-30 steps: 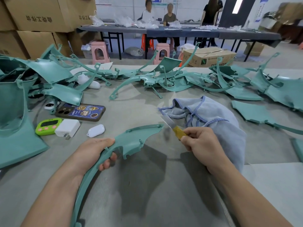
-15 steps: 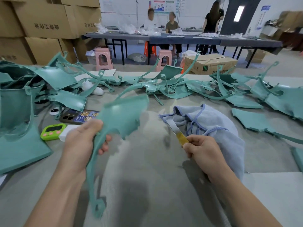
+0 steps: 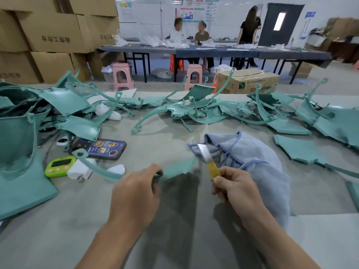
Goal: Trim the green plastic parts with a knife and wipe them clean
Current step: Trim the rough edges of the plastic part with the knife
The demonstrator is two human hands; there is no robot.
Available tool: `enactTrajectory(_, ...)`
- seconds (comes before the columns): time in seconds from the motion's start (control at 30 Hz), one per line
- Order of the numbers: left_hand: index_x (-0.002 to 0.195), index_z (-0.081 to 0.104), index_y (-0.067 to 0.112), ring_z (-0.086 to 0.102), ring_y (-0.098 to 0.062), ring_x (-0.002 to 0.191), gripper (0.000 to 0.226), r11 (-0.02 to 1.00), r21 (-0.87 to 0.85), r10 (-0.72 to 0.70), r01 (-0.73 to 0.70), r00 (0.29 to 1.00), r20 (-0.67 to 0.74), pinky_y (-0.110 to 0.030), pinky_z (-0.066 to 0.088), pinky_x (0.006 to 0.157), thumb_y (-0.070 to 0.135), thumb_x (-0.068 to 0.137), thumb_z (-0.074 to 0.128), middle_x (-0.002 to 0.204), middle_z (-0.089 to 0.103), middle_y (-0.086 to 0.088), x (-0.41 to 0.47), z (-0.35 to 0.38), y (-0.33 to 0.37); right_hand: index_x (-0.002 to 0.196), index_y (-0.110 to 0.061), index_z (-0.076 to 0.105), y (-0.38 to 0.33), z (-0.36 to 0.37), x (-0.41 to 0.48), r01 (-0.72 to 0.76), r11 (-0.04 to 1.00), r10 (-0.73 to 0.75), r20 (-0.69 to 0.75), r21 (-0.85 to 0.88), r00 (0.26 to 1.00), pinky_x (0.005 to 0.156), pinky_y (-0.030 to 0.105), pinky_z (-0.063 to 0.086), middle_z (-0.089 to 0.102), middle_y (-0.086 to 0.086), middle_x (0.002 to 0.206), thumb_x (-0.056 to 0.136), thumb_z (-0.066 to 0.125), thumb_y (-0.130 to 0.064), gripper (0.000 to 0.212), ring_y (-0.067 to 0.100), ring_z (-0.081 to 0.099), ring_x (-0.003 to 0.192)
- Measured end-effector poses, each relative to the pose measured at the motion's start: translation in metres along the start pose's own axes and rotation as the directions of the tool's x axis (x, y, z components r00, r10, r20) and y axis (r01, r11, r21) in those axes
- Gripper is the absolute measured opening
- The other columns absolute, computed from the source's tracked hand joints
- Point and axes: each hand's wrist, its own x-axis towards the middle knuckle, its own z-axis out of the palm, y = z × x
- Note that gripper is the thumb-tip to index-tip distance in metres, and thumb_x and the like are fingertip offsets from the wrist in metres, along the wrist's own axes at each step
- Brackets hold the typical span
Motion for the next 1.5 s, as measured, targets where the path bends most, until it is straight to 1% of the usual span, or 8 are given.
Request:
enactTrajectory(0.3,0.116,0.076,0.024,0.066,-0.039,0.072,0.028,0.992,-0.11,-0.066,0.064,0.998,-0.011,-0.036,0.047,0.06,0.023,0.089,0.075,0.079,0.075,-0.008,0.0,0.018,-0.004,0.072,0.0,0.064,0.002,0.017,-0.012,0.044,0.998,-0.057,0.311,0.049,0.949,0.043,0.017,0.028,0.059,0.012,0.057,0.081,0.062,-0.005,0.01,0.009,0.036,0.043)
enactTrajectory(0.5,0.11,0.079,0.022,0.062,-0.041,0.068,0.02,0.991,-0.12,-0.06,0.055,0.998,-0.032,-0.029,0.029,0.06,0.023,0.092,0.07,0.073,0.072,-0.009,0.0,0.017,-0.006,0.072,-0.015,0.072,0.014,0.015,0.013,0.046,0.966,-0.076,-0.109,-0.254,0.991,0.046,0.021,0.03,0.059,0.0,0.052,0.089,0.064,-0.008,0.019,0.006,0.039,0.043)
enactTrajectory(0.7,0.115,0.077,0.024,0.065,-0.04,0.072,0.023,0.983,-0.18,-0.046,0.045,0.999,0.001,-0.035,0.044,0.06,0.024,0.094,0.069,0.08,0.076,-0.008,-0.002,0.017,-0.008,0.073,-0.004,0.067,0.012,0.021,-0.003,0.173,0.985,-0.172,0.308,0.023,0.936,0.047,0.015,0.029,0.055,0.016,0.058,0.08,0.065,-0.018,0.016,0.01,0.036,0.049)
enactTrajectory(0.9,0.113,0.077,0.028,0.07,-0.022,0.086,0.022,0.961,-0.277,0.009,0.002,0.999,0.039,-0.026,0.048,0.07,0.02,0.093,0.071,0.096,0.078,0.008,-0.005,0.009,-0.008,0.072,-0.007,0.071,0.016,0.016,0.02,0.018,1.0,-0.017,-0.097,0.005,0.995,0.045,0.018,0.032,0.056,0.008,0.054,0.095,0.062,-0.002,0.024,0.009,0.039,0.044)
enactTrajectory(1.07,0.112,0.076,0.028,0.069,-0.026,0.084,0.018,0.945,-0.325,-0.034,0.049,0.998,0.05,-0.035,0.052,0.069,0.026,0.098,0.064,0.089,0.077,0.006,-0.004,0.01,-0.008,0.073,-0.008,0.069,0.003,0.013,-0.005,0.188,0.961,-0.235,0.236,0.204,0.943,0.045,0.012,0.029,0.053,0.009,0.056,0.083,0.064,-0.006,0.011,0.007,0.036,0.046)
enactTrajectory(1.13,0.109,0.077,0.028,0.068,-0.02,0.08,0.023,0.935,-0.35,-0.037,0.05,0.998,0.044,-0.034,0.052,0.068,0.034,0.098,0.058,0.082,0.074,0.011,-0.005,0.006,-0.006,0.07,-0.004,0.065,0.003,0.016,-0.008,0.167,0.98,-0.194,0.319,0.11,0.928,0.046,0.013,0.029,0.054,0.008,0.055,0.08,0.064,-0.009,0.012,0.008,0.037,0.047)
enactTrajectory(1.33,0.09,0.074,0.028,0.048,0.018,0.078,0.017,0.936,-0.345,-0.082,0.073,0.997,-0.011,0.001,0.032,0.066,0.013,0.094,0.068,0.073,0.054,0.042,-0.004,-0.004,-0.011,0.072,-0.005,0.069,0.005,0.006,0.014,-0.068,0.997,0.072,-0.101,0.041,0.992,0.045,0.024,0.03,0.057,0.01,0.055,0.094,0.06,-0.001,0.025,0.015,0.037,0.045)
enactTrajectory(1.5,0.105,0.078,0.035,0.056,0.014,0.103,0.047,0.92,-0.389,0.071,-0.05,0.997,0.039,-0.002,0.03,0.099,0.0,0.076,0.066,0.098,0.062,0.046,-0.001,-0.006,-0.007,0.084,-0.01,0.073,-0.01,0.003,0.001,-0.342,0.783,0.276,0.203,0.519,0.939,0.056,0.032,0.057,0.075,0.021,0.095,0.099,0.048,-0.003,0.03,0.031,0.074,0.079)
